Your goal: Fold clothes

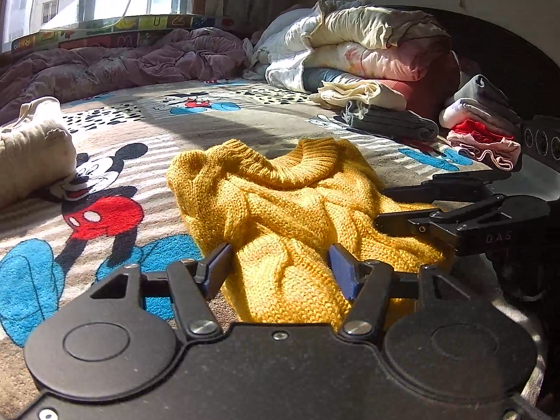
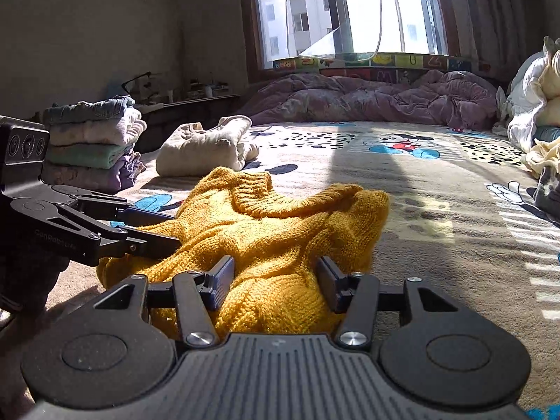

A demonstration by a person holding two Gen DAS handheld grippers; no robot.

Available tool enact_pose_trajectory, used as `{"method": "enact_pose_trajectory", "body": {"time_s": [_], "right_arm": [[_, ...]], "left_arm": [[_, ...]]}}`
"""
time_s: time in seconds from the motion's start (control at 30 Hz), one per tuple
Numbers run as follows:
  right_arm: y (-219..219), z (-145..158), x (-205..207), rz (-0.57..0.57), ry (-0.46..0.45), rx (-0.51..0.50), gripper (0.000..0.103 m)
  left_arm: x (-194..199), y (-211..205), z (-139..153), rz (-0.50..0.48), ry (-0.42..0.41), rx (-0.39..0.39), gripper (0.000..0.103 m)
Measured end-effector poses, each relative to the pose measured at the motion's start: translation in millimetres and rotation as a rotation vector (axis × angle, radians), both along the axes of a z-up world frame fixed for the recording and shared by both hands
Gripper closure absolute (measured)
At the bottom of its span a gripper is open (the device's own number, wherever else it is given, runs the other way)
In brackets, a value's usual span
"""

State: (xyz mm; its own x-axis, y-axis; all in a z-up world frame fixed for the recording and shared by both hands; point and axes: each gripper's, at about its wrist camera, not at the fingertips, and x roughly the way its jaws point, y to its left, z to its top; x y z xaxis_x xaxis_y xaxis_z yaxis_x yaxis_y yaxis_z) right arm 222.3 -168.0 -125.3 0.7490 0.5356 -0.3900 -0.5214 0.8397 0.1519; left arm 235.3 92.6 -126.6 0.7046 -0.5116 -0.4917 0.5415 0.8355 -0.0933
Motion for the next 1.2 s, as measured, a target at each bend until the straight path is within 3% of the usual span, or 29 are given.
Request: {"method": "enact_pose_trajectory", "body": {"time_s": [0.13, 0.3, 0.43, 0.53, 0.63, 0.83, 1.07, 1.2], "right_arm": [[2.4, 1.0, -2.5, 0.003, -0.002, -0.020, 0.049], [-8.0, 30.8, -12.1, -0.005, -0.113, -0.001, 0.047], [5.2, 34.1, 9.8, 0.015, -0.188, -0.130, 0.044], [-1.6, 32.9, 38.4, 0.012, -0.148, -0.037, 0.043], [-10.1, 12.7, 63.1, 0.010, -0.037, 0.013, 0.042], [-15.8, -5.9, 74.1, 0.024, 0.062, 0.062, 0.040], [-18.4, -8.2, 79.4, 0.025, 0.132, 0.086, 0.040], [-18.8, -4.2, 69.7, 0.017, 0.094, 0.075, 0.040]], "left_arm": [[-7.3, 3.6, 11.5, -0.006, -0.035, -0.029, 0.042], [-8.5, 1.1, 36.3, 0.031, -0.161, -0.043, 0.043], [20.5, -7.9, 34.5, 0.031, -0.175, -0.033, 0.043], [39.9, -10.3, 18.7, 0.034, -0.126, -0.041, 0.043], [41.5, -13.4, 12.7, 0.025, -0.110, -0.012, 0.042], [43.3, -22.2, -0.2, 0.018, -0.092, 0.039, 0.039], [46.3, -17.8, -2.4, 0.045, -0.041, 0.013, 0.037], [39.7, -15.5, 1.4, 0.078, -0.043, -0.001, 0.037]]}}
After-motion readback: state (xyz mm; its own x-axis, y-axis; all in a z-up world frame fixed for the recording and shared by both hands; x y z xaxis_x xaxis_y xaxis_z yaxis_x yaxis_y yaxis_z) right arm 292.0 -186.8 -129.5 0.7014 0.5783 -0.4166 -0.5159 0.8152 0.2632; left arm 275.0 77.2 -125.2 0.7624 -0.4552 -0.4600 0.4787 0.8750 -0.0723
